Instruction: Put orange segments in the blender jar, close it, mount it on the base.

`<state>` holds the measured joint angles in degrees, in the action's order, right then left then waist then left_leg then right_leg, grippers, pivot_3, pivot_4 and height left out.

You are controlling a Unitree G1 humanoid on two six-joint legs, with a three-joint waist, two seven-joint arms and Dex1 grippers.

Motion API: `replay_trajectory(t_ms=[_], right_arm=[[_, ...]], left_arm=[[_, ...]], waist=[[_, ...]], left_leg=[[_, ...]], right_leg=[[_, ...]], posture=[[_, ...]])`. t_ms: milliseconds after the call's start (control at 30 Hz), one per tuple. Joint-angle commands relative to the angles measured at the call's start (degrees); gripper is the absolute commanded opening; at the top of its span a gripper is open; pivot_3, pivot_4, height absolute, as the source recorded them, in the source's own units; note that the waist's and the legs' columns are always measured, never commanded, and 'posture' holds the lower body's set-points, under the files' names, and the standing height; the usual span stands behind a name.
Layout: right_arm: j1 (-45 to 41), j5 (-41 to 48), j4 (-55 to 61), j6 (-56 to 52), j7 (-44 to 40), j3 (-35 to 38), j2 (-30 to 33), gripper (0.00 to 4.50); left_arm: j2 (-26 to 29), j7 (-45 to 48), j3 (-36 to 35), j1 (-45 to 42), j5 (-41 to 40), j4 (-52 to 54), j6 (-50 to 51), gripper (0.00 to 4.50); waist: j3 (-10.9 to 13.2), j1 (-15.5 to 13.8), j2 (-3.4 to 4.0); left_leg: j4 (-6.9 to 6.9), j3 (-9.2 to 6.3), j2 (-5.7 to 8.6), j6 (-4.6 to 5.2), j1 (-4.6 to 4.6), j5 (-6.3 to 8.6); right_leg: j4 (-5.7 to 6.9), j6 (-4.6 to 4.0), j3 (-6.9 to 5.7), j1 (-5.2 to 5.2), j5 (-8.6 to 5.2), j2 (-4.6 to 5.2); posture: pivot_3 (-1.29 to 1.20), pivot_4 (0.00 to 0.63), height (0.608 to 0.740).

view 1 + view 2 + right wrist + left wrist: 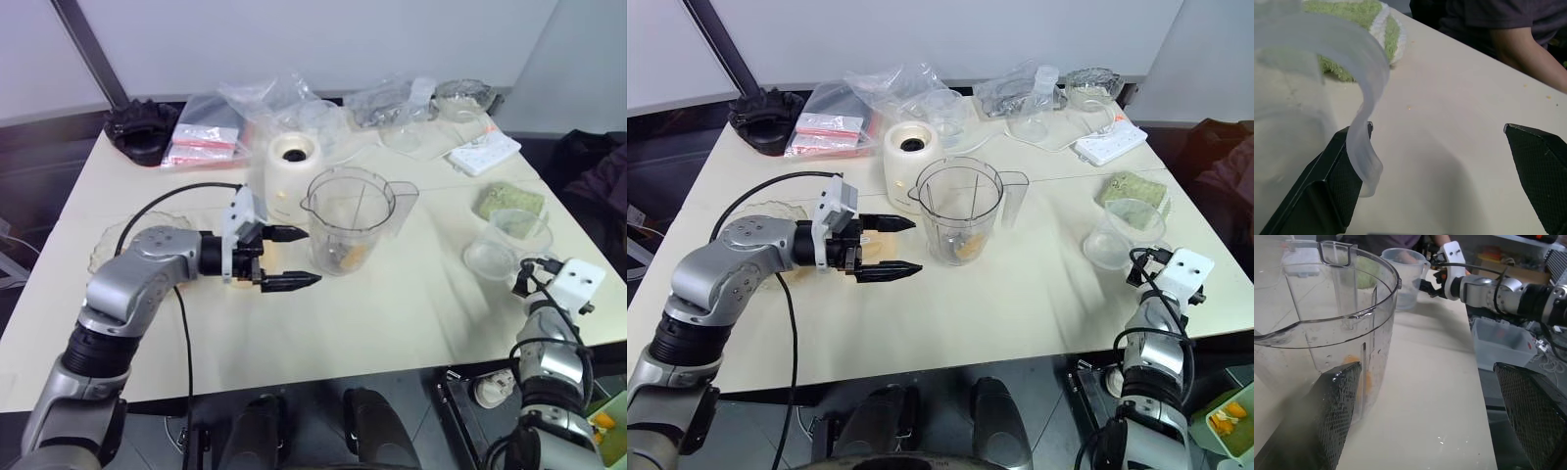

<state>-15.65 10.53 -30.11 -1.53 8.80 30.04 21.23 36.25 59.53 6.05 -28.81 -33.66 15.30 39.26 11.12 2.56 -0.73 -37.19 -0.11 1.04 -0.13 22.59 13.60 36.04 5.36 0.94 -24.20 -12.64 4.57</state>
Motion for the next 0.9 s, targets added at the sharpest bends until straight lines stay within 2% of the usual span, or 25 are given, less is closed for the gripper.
replay_trajectory(t_ms=[33, 400, 567, 733, 833, 900], right_arm=[[2.6, 0.4, 6.0, -1.9, 0.3, -0.5, -0.9, 4.45], [11.2, -0.2, 24.3, -6.3, -1.5, -3.4, -3.4, 4.45], [18.7, 1.4, 37.9, -10.5, -3.6, -3.6, -4.6, 4.45], [31.4, 6.1, 56.5, -16.1, -9.4, -1.8, -4.0, 4.45], [37.0, 12.3, 64.0, -19.7, -14.3, 2.3, -1.8, 4.45], [41.1, 18.7, 68.2, -22.0, -20.6, 5.0, 1.1, 4.45]], left_arm=[[-0.2, -0.1, 0.0, 0.1, 0.5, 0.6, -1.0, 4.5], [-0.8, 0.1, 0.6, 0.0, 1.6, -0.2, -1.5, 4.5], [0.1, 0.3, 0.2, 0.5, 2.3, -0.7, -2.2, 4.5], [3.6, 1.5, -0.8, 1.3, 4.5, -2.9, -4.1, 4.5], [6.0, 3.6, -1.0, -0.2, 5.8, -5.7, -6.2, 4.5], [7.1, 4.3, 0.1, -3.0, 9.2, -10.3, -9.4, 4.5]], waist=[[0.0, -0.1, 0.0], [0.0, -0.1, 0.0], [0.0, -0.4, 0.0], [0.0, -0.6, 0.01], [0.0, -0.7, -0.02], [0.0, -0.9, 0.01]], left_leg=[[0.0, 0.0, 0.0, 0.0, 0.0, 0.0], [0.03, -0.03, -0.02, -0.01, 0.02, 0.01], [0.08, -0.06, -0.05, -0.01, 0.05, 0.01], [0.11, -0.08, -0.1, -0.02, 0.13, 0.02], [0.11, -0.11, -0.15, -0.03, 0.2, 0.03], [0.09, -0.11, -0.16, -0.04, 0.24, 0.03]], right_leg=[[0.0, 0.0, 0.0, 0.0, 0.0, 0.0], [-0.02, 0.05, 0.0, -0.02, -0.04, 0.04], [-0.04, 0.24, -0.02, -0.07, -0.17, 0.04], [-0.06, 0.26, -0.04, -0.15, -0.19, 0.05], [-0.14, 0.27, -0.09, -0.19, -0.2, 0.05], [-0.26, 0.27, -0.1, -0.17, -0.2, 0.07]], posture=[[0.0, 0.15, 0.74], [0.0, 0.15, 0.74], [0.0, 0.15, 0.74], [0.0, 0.15, 0.74], [0.0, 0.15, 0.74], [0.0, 0.15, 0.74]])
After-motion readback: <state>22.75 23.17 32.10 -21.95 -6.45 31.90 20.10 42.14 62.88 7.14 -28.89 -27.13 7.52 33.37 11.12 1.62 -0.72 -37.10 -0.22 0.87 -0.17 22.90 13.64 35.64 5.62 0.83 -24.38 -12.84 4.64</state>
